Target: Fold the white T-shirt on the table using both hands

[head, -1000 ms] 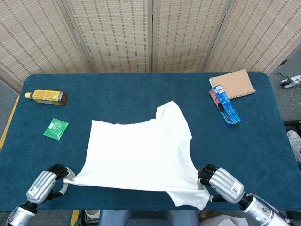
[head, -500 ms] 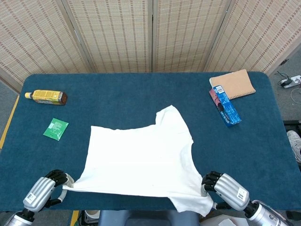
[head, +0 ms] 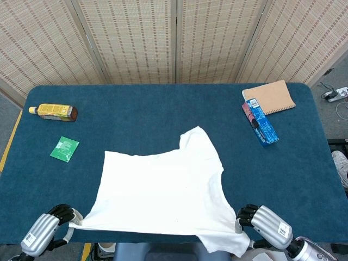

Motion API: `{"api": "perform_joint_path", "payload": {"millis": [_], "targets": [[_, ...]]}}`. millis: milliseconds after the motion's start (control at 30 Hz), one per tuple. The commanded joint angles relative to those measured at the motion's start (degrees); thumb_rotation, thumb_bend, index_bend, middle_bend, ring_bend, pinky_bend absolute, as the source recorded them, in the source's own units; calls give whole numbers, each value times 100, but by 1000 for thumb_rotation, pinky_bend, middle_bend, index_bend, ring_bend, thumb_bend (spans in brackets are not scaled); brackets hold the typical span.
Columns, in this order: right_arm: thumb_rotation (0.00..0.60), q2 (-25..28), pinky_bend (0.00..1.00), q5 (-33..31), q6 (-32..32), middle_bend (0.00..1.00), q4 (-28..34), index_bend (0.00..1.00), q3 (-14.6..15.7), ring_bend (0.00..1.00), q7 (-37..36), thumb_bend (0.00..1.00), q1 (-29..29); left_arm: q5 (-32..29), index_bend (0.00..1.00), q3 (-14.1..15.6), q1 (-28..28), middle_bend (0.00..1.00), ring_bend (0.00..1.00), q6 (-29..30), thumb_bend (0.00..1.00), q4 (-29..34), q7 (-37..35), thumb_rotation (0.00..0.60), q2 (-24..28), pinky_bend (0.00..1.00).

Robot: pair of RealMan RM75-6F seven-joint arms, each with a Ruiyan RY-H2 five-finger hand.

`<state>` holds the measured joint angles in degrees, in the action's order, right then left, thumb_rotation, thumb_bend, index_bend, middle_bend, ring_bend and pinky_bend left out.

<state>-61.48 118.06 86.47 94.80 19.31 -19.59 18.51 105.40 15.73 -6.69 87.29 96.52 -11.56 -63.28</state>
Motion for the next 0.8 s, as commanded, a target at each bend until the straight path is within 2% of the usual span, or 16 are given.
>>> {"api": "perform_joint_path", "payload": {"millis": [33,333,800], "targets": [[600,5,411,-31,43,589,-13,887,-20,401,-24,654,-44,15,768,6,39,424,363,21,612,18,21,600,29,212],[600,-201,410,-595,-208,589,-101,887,-325,400,144,650,-157,-453,768,-351,-241,424,360,-601,612,-52,138,600,-79,209],[600,-758,368,-1411,-974,572,-158,887,-928,371,668,649,-6,-1184,769,-1071,-1179,423,359,-1963,612,-328,366,600,-257,193]]}}
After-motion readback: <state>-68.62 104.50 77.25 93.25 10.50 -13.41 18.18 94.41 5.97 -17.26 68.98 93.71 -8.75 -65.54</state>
